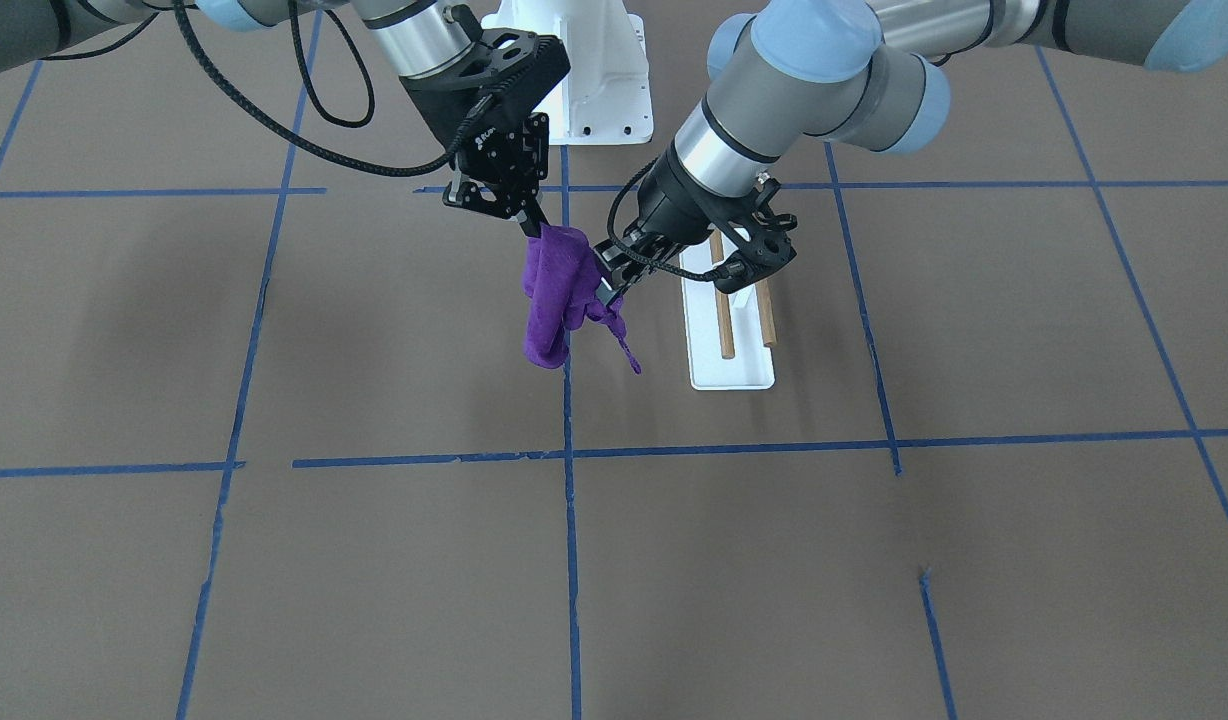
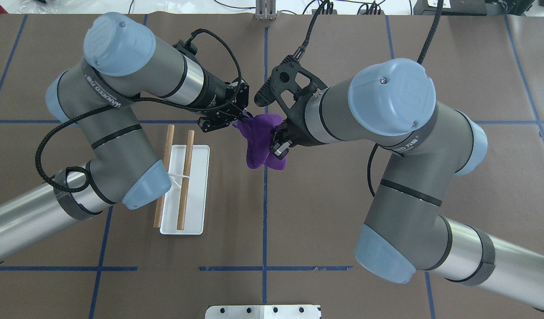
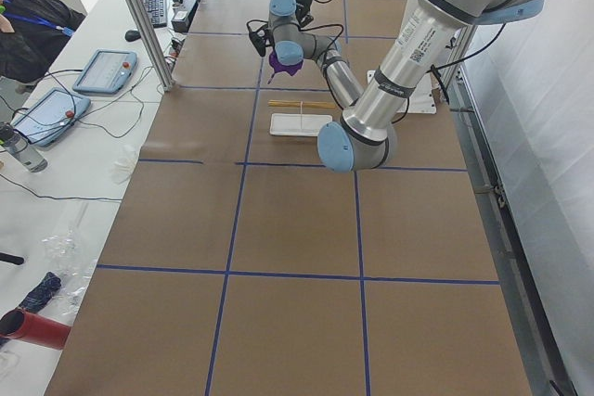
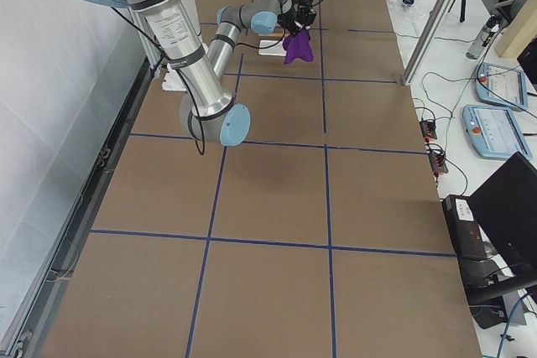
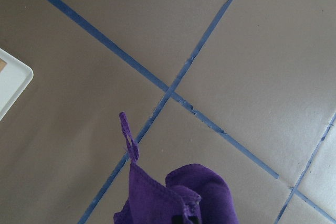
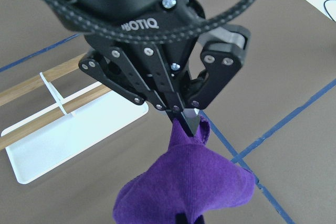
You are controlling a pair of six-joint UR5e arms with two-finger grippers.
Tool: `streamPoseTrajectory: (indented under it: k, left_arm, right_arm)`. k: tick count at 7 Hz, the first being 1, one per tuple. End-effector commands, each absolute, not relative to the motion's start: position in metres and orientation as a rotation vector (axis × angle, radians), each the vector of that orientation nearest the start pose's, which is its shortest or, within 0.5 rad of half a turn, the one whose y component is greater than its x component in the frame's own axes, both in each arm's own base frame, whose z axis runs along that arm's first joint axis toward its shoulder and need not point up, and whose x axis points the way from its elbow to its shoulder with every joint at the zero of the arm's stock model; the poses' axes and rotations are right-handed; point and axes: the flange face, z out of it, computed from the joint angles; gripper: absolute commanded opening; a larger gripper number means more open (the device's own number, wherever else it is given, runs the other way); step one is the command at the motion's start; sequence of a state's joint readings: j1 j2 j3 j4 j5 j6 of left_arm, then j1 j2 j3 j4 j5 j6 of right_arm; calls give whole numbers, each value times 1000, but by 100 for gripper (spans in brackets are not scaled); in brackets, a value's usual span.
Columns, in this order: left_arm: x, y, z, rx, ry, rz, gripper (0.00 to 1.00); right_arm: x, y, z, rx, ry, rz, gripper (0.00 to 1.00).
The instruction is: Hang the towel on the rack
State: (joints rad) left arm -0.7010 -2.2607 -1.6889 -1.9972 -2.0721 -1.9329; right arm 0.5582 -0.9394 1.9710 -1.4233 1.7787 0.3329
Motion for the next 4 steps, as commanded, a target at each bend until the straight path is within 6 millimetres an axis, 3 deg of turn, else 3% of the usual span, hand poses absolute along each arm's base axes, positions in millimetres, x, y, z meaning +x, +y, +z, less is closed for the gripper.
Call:
streamPoseTrajectory:
  k: [1,2,3,4]
  left_arm:
    - [446,-490,142,-226,1280,-607,0]
    - [446,-490,142,-225,1280,-606,0]
    - [445,-489,140,-224,1283,-605,0]
    - [444,-489,140,-224,1284,-605,0]
  right_arm:
    - [-430,-401,119,816,-898,-722,0]
    - [-432,-400,121,806,-898,-726,7]
    - [-437,-398,125,787,-894,-722,82]
    - [-435,-398,131,746,-864,-718,100]
